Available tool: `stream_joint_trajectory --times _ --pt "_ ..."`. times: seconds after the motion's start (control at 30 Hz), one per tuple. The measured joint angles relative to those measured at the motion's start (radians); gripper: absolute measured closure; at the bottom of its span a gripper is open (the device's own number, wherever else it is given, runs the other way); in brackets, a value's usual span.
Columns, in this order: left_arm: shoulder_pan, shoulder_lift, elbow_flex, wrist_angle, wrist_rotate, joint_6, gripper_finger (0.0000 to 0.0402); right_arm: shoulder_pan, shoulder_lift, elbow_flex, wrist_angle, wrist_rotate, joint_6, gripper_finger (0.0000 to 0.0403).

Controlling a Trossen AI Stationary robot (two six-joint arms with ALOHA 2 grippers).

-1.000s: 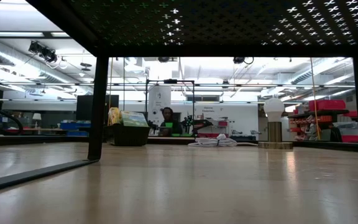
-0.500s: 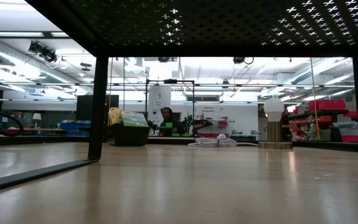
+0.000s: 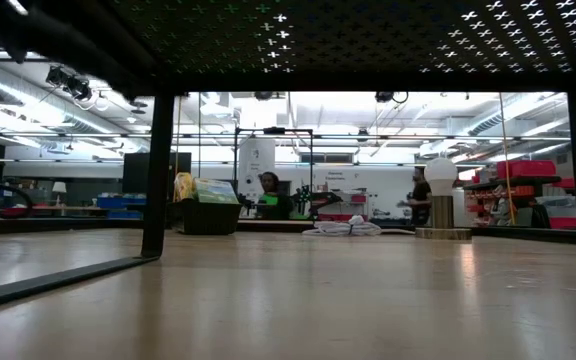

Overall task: Pick & Place Office Desk Supplies
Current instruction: Put the black bin on the shelf

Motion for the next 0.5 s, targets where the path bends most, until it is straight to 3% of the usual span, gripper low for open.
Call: stream_joint_trajectory --times 0.2,0.5 --pt "0.203 0.171 -0.017 -0.004 0.029 -0.022 0.0399 -0.054 0.025 -0.011 -0.044 0.133 0.031 0.0351" --pt "0.299 0.480 0.102 -0.009 0.037 0.060 0.0359 -0.192 0.088 -0.011 -0.098 0.173 0.036 0.0228"
